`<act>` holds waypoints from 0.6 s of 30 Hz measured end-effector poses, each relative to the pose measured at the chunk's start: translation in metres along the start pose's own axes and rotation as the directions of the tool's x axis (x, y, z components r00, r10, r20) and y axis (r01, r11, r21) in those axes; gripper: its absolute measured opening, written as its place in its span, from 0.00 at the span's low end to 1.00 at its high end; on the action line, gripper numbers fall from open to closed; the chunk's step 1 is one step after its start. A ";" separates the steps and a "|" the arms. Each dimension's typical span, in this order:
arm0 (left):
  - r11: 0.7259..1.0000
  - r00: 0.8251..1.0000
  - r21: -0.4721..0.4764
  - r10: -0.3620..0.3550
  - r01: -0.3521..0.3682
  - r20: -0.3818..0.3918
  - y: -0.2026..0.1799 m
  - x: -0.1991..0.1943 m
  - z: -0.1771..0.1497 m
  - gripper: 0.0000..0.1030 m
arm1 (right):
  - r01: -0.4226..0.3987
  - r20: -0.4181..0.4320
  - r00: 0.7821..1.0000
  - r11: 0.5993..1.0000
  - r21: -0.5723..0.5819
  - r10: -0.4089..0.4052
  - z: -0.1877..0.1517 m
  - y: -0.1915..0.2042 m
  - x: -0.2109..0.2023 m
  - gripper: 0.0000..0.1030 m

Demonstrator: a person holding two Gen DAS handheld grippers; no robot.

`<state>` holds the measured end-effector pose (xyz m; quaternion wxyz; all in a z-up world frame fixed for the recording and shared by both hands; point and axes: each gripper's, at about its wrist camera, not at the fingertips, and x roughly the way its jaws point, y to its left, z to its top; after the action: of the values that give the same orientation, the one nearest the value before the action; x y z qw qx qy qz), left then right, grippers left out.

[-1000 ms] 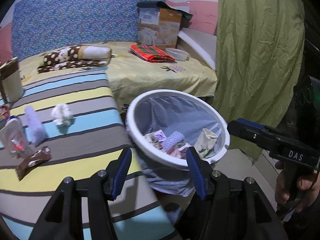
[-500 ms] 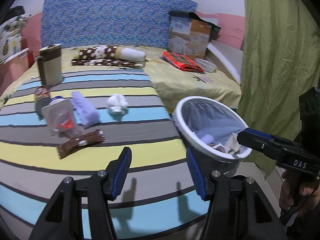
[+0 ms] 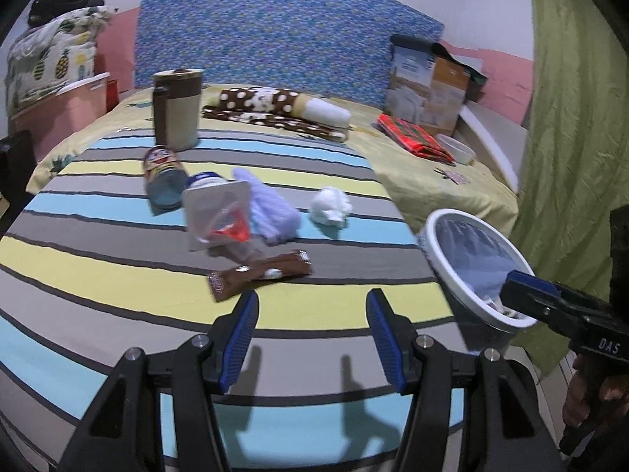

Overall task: Collect trash
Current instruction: 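Move both tools back over the bed toward the yogurt cup and foam sleeve, then grasp the white yogurt cup with the left gripper while the right gripper grasps the white foam net sleeve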

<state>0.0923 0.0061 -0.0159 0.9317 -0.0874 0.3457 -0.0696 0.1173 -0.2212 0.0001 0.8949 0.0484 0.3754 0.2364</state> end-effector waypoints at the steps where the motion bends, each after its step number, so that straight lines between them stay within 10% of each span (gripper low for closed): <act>1: 1.000 1.000 -0.004 0.005 -0.005 0.001 0.004 0.001 0.001 0.57 | -0.002 -0.003 1.000 1.000 -0.003 0.002 0.002 0.001 0.002 0.59; 18: 0.987 0.993 -0.111 0.118 -0.116 0.011 0.063 0.029 0.028 0.57 | -0.040 -0.031 0.999 0.997 -0.063 0.038 0.022 0.022 0.036 0.58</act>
<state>0.1365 0.0658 -0.0267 0.9310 -0.1188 0.3452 0.0052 0.1457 -0.1827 -0.0018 0.8854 0.0235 0.3801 0.2665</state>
